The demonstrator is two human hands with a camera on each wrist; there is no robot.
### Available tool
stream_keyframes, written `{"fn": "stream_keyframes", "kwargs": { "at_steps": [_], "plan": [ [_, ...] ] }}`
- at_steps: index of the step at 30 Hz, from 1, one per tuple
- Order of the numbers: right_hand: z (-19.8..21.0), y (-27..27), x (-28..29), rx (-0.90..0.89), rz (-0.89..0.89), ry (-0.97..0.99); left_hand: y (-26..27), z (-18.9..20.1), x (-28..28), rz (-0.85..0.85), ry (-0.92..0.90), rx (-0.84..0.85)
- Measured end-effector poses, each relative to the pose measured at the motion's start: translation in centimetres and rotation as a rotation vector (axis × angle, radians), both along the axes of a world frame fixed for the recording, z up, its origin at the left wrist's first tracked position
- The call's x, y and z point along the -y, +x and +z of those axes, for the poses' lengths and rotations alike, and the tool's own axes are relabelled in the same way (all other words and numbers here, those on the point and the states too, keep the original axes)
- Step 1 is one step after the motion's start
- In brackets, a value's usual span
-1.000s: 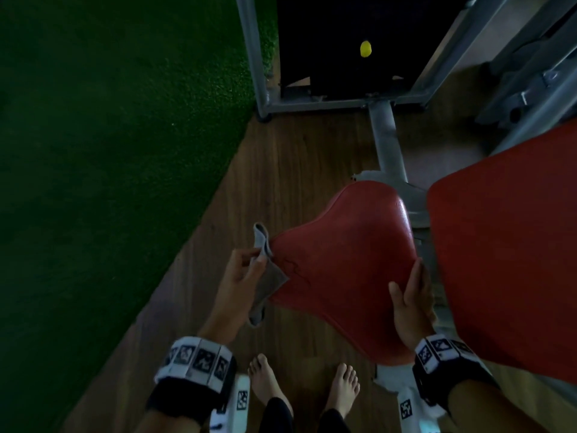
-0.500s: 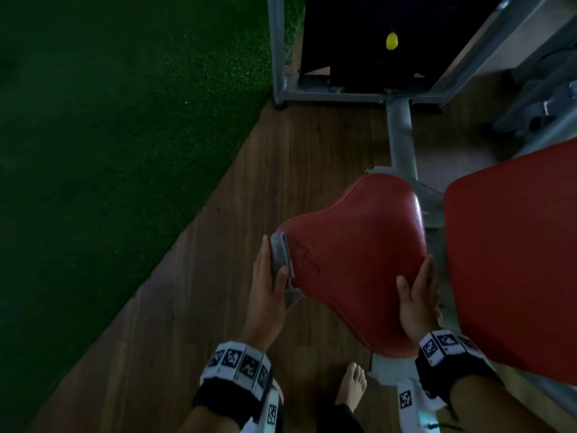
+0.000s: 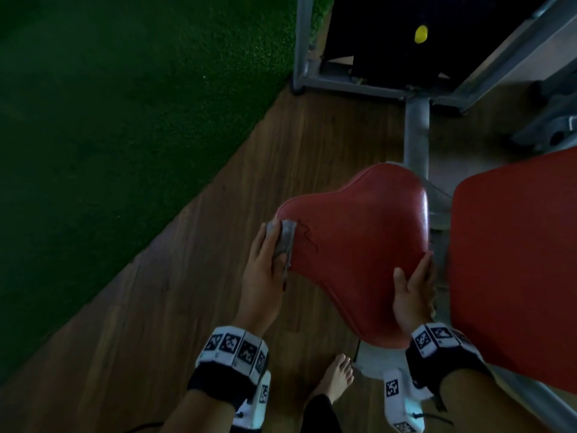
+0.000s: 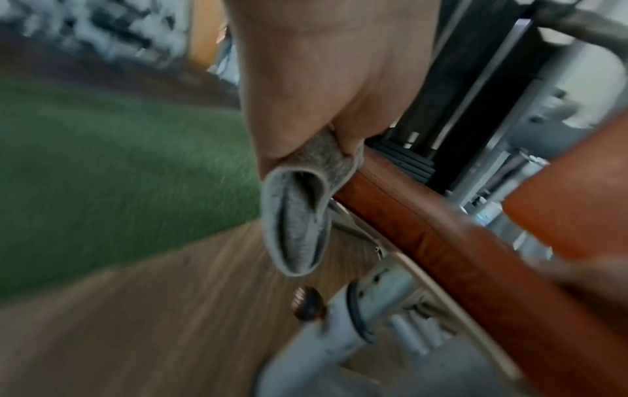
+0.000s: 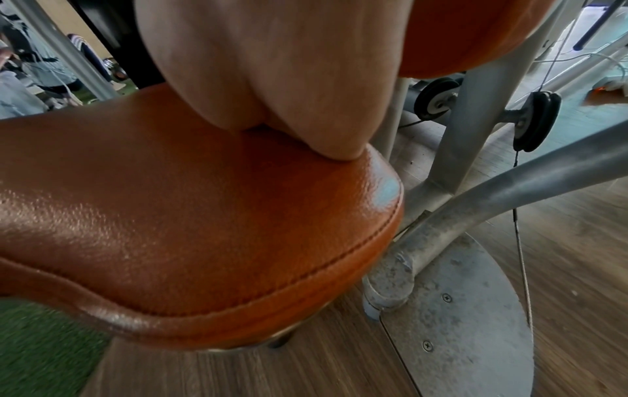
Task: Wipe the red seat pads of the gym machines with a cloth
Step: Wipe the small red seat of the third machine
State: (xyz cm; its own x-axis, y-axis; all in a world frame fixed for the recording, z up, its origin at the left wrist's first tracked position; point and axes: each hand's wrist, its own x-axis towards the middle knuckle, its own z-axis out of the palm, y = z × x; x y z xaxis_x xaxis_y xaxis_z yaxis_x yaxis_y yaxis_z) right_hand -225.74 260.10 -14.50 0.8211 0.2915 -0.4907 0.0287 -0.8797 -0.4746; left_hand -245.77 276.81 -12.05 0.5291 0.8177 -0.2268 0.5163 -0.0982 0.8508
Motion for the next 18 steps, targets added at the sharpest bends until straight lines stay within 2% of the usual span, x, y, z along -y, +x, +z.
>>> {"fn": "stream_keyframes", "kwargs": {
  "at_steps": [4,7,18],
  "plan": [
    [-0.1,0.0,0.0,-0.002,0.003,0.013,0.1,0.3,-1.1,-0.152,0.286,-0.268],
    [-0.1,0.0,0.0,-0.012,0.0,0.013,1.1,0.3,-2.7,-0.267,0.433,-0.371],
    [0.0,0.1,0.1,-0.027,0.0,-0.009,-1.5,0.5,-3.8,-0.542,0.588,-0.487]
  ]
}}
